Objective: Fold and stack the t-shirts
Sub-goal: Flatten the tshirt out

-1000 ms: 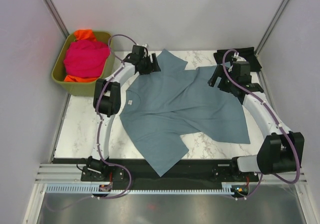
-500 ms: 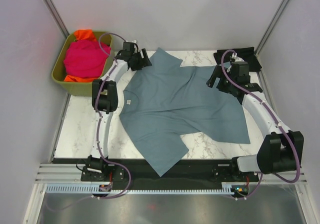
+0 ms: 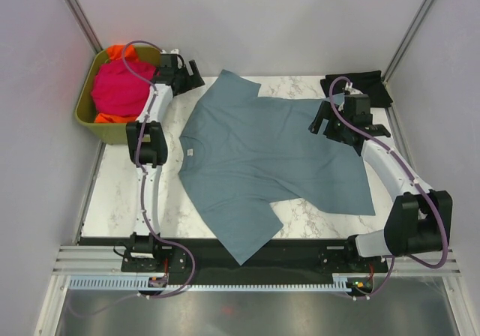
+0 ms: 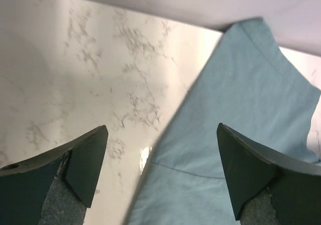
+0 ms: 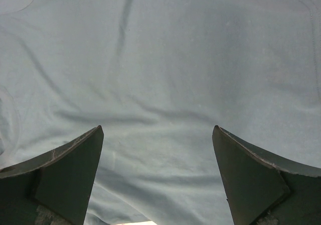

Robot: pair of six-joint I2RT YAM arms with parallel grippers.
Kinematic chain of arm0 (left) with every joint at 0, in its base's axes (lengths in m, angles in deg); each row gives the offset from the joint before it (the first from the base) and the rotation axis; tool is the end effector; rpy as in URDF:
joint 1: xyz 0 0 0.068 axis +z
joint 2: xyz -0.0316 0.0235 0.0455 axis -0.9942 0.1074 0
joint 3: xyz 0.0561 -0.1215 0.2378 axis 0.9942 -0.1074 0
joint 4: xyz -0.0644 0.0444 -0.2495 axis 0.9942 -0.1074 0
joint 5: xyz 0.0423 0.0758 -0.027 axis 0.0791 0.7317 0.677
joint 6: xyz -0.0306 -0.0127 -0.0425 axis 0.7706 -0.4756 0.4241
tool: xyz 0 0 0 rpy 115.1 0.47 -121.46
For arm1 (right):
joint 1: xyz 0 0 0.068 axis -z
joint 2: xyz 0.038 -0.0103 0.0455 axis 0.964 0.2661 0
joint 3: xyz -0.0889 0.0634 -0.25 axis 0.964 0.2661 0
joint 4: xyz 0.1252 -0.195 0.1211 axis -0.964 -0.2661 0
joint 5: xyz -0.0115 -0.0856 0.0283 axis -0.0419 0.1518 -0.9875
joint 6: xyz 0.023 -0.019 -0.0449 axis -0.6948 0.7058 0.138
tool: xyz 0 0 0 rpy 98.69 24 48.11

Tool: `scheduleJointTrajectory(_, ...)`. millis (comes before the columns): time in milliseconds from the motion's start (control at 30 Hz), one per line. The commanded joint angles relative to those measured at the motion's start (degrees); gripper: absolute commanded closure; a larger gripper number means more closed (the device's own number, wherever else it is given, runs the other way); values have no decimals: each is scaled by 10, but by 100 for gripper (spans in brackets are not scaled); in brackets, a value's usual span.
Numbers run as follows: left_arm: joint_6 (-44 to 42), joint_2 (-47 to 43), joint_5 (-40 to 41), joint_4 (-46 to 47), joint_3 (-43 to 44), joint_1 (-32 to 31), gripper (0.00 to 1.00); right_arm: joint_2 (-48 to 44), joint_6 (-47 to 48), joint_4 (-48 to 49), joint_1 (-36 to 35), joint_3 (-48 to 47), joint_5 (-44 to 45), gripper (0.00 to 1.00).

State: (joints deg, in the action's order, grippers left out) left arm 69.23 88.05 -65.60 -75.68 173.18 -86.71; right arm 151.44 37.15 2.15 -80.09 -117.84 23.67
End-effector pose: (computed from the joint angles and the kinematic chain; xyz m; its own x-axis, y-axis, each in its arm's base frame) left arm 0.5903 -0.0363 0.1853 -0.6436 -0.3260 -0.6924 -0.0405 0.9180 -0.3945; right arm 0.3078 0.0329 0.2809 -0.6569 0.3468 -0.6695 0.1159 0.9238 0.3649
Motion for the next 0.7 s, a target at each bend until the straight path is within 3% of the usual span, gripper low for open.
scheduleJointTrajectory(0,-34,-29,45,10,36,13,2,9,7,6,1,-6,3,2)
scheduleJointTrajectory(133,-30,-114,31,12,-12,4,4,6,5,6,0,-8,8,2)
scheduleJointTrajectory(367,-23,-310,11,12,-183,-59,5,-3,-15,-13,-28,2,71,2)
scheduleJointTrajectory(533,17,-464,5,5,-390,-107,10,-24,-30,-27,-41,39,72,2)
scheduleJointTrajectory(667,20,-614,28,-17,-621,-163,11,-62,-37,-43,-50,70,84,2)
